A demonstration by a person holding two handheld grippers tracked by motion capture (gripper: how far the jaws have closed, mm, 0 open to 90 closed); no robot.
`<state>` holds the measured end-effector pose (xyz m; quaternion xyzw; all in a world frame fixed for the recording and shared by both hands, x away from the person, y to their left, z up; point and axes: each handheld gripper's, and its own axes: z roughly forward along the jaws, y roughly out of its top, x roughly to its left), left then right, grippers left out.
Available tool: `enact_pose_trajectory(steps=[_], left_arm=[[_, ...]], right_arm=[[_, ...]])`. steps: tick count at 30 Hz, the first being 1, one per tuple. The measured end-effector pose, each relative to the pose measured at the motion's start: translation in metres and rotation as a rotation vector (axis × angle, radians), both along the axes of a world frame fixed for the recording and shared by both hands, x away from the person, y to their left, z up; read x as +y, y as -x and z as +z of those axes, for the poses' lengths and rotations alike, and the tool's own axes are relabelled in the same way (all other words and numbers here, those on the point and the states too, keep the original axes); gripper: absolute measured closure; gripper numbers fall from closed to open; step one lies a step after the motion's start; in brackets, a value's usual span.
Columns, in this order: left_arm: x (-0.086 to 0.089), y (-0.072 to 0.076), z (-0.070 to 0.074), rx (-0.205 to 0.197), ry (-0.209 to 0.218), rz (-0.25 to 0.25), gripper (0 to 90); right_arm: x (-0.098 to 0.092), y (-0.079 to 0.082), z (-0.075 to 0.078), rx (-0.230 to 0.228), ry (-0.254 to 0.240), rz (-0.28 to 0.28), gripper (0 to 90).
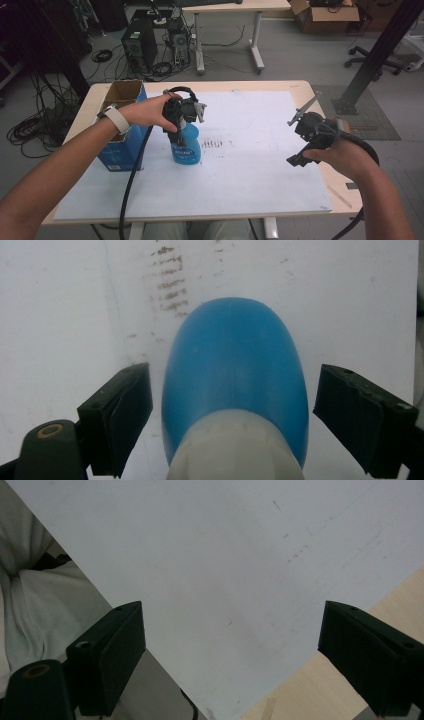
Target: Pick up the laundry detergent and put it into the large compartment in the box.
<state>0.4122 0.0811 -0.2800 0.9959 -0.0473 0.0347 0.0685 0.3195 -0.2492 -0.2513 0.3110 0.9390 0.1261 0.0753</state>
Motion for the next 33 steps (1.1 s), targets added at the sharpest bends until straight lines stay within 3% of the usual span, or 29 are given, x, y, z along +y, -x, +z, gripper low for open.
enact_pose_trajectory(steps=[33], left_arm=[[0.0037, -0.0019, 0.0001, 0.003, 0.011, 0.007, 37.3]], right_arm=[[0.0000, 0.0001, -0.0031, 0.004, -0.009, 0.001, 12.1]])
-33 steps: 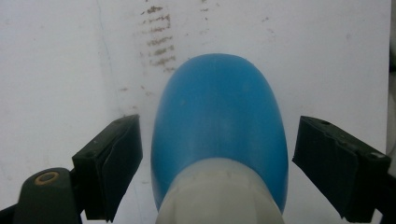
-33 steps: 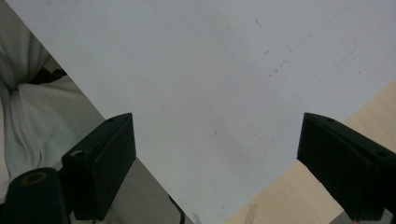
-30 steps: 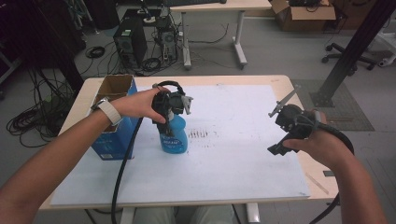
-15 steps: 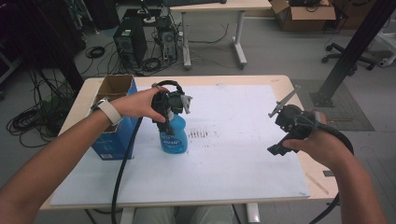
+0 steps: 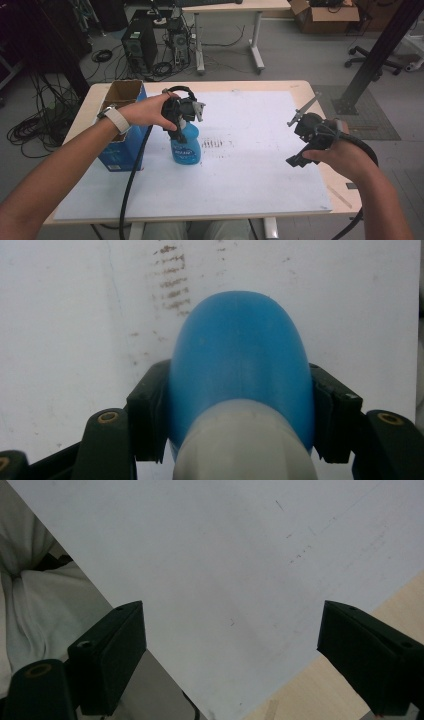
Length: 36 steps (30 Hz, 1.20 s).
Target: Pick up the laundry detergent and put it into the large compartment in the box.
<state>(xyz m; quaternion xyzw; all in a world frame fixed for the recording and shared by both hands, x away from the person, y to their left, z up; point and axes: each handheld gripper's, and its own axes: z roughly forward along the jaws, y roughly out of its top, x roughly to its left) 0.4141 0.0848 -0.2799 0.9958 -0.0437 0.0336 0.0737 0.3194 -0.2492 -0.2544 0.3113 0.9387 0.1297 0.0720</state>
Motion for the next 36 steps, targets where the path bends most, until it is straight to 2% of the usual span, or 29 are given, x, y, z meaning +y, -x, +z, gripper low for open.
enact_pose_trajectory(steps=[9, 14, 20, 23, 24, 25, 26, 29, 34, 36], left_arm=[[0.000, 0.000, 0.001, -0.006, -0.005, -0.002, 37.5], [0.001, 0.001, 0.002, -0.012, -0.016, 0.018, 37.7], [0.000, 0.008, 0.014, -0.014, -0.034, 0.037, 37.7], [0.000, 0.014, 0.025, -0.009, -0.042, 0.065, 37.7], [0.002, 0.018, 0.038, -0.005, -0.038, 0.100, 37.7], [0.002, 0.018, 0.038, -0.005, -0.038, 0.100, 37.7], [0.003, 0.019, 0.043, -0.001, -0.041, 0.120, 37.7], [0.006, 0.025, 0.067, 0.003, -0.024, 0.183, 37.7], [0.009, 0.038, 0.105, -0.018, -0.013, 0.274, 37.7], [0.011, 0.041, 0.120, -0.018, -0.010, 0.341, 37.7]], right_arm=[[-0.002, 0.001, -0.001, 0.001, -0.002, -0.002, 12.2], [-0.004, 0.001, -0.003, 0.003, -0.006, -0.004, 12.3], [-0.007, 0.001, -0.004, 0.001, -0.012, -0.006, 12.3], [-0.007, 0.001, -0.005, 0.001, -0.014, -0.002, 12.3], [-0.007, 0.001, -0.006, 0.000, -0.017, -0.001, 12.3], [-0.007, 0.001, -0.006, 0.000, -0.017, -0.001, 12.3], [-0.007, 0.002, -0.006, -0.002, -0.020, 0.004, 12.3], [-0.006, 0.004, -0.006, -0.011, -0.014, 0.011, 13.1], [-0.007, 0.006, -0.004, -0.028, -0.016, 0.026, 13.6], [-0.007, 0.008, -0.003, -0.031, -0.021, 0.027, 13.6]])
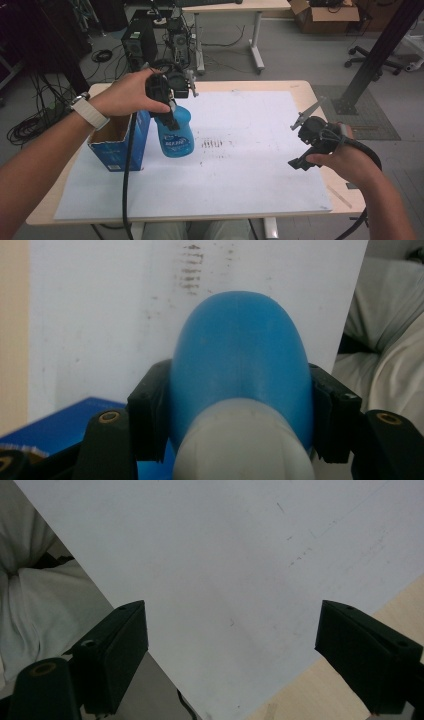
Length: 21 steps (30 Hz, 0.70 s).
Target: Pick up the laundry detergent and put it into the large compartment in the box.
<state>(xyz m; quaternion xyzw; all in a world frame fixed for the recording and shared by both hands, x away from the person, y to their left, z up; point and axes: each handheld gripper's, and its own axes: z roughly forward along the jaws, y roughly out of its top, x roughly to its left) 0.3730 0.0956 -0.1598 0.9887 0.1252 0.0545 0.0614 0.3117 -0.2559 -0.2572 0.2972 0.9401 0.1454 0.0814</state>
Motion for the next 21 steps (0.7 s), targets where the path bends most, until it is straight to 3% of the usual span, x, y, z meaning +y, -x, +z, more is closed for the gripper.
enact_pose_trajectory(steps=[1, 7, 8, 9, 12, 13, 14, 15, 21], left_arm=[[0.002, 0.002, 0.009, -0.006, 0.015, 0.048, 37.7], [0.014, 0.007, 0.052, -0.038, 0.014, 0.235, 37.7], [0.019, 0.010, 0.069, -0.053, 0.010, 0.297, 37.7], [0.019, 0.010, 0.069, -0.053, 0.010, 0.297, 37.7], [0.028, 0.014, 0.091, -0.058, 0.022, 0.387, 37.8], [0.031, 0.015, 0.098, -0.059, 0.031, 0.424, 37.7], [0.040, 0.017, 0.112, -0.060, 0.043, 0.515, 37.8], [0.040, 0.017, 0.112, -0.060, 0.043, 0.515, 37.8], [0.064, 0.018, 0.137, -0.096, 0.045, 0.765, 37.8]], right_arm=[[0.000, 0.000, 0.000, -0.003, -0.001, 0.006, 13.5], [0.003, 0.000, -0.001, -0.010, 0.009, 0.028, 13.4], [0.003, 0.000, -0.001, -0.012, 0.010, 0.037, 13.4], [0.003, 0.000, -0.001, -0.012, 0.010, 0.037, 13.4], [0.005, -0.001, 0.001, -0.019, 0.006, 0.051, 13.4], [0.006, -0.001, 0.002, -0.022, 0.005, 0.059, 13.3], [0.007, -0.002, 0.002, -0.028, 0.000, 0.069, 13.4], [0.007, -0.002, 0.002, -0.028, 0.000, 0.069, 13.4], [0.006, -0.007, -0.001, -0.026, 0.001, 0.101, 13.3]])
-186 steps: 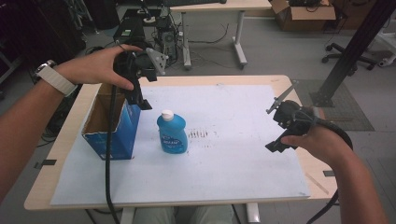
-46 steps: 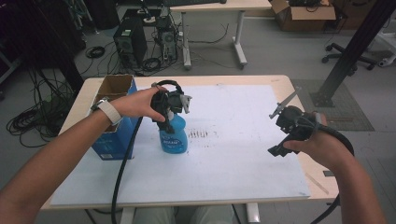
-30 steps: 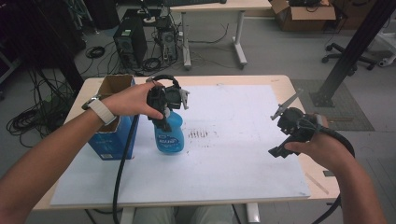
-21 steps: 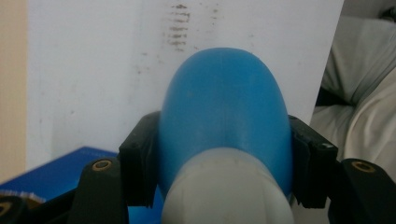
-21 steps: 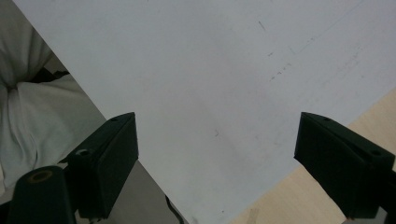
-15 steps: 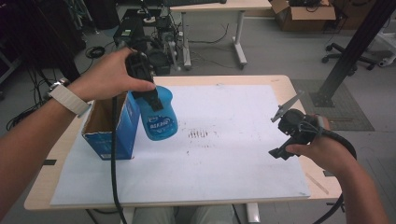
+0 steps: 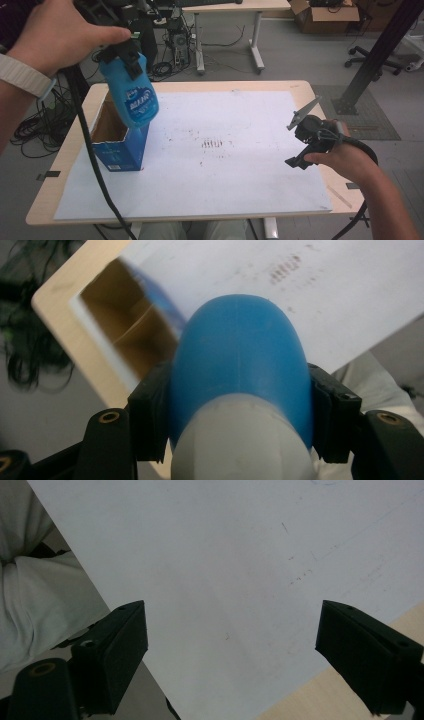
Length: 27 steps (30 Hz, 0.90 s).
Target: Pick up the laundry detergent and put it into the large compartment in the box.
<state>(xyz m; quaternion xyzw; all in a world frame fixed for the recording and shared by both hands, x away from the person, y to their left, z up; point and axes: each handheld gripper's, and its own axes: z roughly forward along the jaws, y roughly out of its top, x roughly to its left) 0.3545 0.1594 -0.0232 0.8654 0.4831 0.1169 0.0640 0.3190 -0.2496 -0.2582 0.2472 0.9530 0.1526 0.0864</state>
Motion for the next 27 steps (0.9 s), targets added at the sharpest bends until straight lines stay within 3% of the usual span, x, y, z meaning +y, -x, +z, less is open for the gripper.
enact_pose_trajectory(steps=[2, 6, 12, 20, 27], left_arm=[[0.011, -0.002, 0.007, -0.006, 0.010, 0.086, 37.8], [0.025, -0.006, 0.012, -0.024, 0.021, 0.203, 37.8], [0.040, -0.019, -0.003, -0.038, 0.022, 0.331, 37.8], [0.062, -0.035, -0.036, -0.073, 0.028, 0.440, 37.8], [0.073, -0.046, -0.070, -0.079, 0.051, 0.457, 37.9]], right_arm=[[0.000, -0.002, -0.001, 0.000, 0.000, 0.008, 13.3], [0.000, -0.007, -0.002, -0.004, -0.008, 0.023, 13.0], [0.004, -0.015, -0.007, -0.002, -0.017, 0.056, 13.0], [0.000, -0.020, -0.010, 0.002, -0.027, 0.061, 12.8], [-0.007, -0.016, -0.014, 0.011, -0.034, 0.040, 12.8]])
